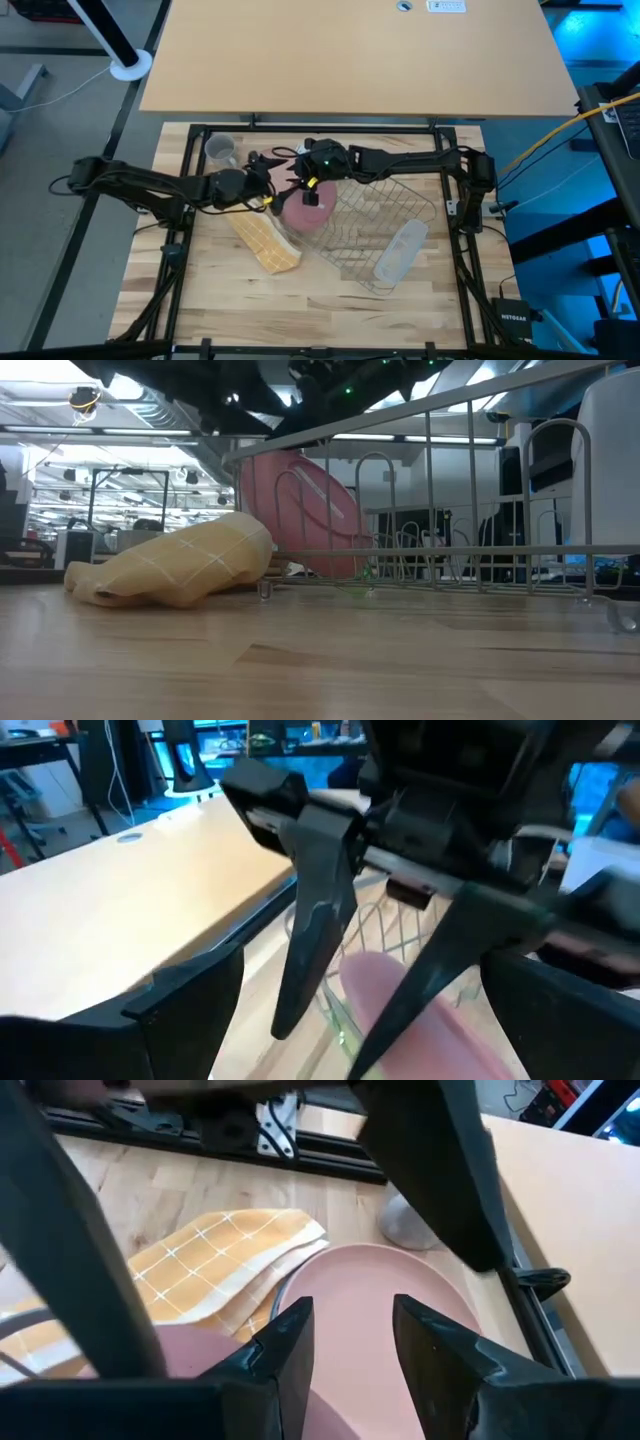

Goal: Sort dishes
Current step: Put the pink plate in the dish rack

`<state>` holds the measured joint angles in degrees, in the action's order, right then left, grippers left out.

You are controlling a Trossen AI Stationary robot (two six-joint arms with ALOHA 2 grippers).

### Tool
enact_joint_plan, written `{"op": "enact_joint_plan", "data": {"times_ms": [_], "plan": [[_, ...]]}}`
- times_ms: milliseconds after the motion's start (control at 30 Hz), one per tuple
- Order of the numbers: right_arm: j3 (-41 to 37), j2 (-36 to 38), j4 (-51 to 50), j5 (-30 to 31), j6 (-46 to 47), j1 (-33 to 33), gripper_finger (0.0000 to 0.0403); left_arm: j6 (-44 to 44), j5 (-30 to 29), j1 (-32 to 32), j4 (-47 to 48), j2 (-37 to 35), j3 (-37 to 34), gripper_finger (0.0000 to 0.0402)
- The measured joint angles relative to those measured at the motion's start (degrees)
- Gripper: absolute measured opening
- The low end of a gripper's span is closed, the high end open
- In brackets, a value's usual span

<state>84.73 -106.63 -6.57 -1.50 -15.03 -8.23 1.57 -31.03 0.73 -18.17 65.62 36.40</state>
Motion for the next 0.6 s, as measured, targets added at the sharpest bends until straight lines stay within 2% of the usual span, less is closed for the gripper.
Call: {"op": "enact_joint_plan", "data": {"times_ms": [267, 600], "plan": [[-0.02, 0.0, -0.33, -1.51, -0.09, 0.02, 0.0143, 6.8, -0.28, 1.16, -0.02, -1.92, 0.02, 0.0391], [-0.02, 0.02, -0.5, -1.53, -0.09, 0.0, 0.0143, 9.77, -0.12, 1.95, 3.26, -1.85, 0.02, 0.0391]]}}
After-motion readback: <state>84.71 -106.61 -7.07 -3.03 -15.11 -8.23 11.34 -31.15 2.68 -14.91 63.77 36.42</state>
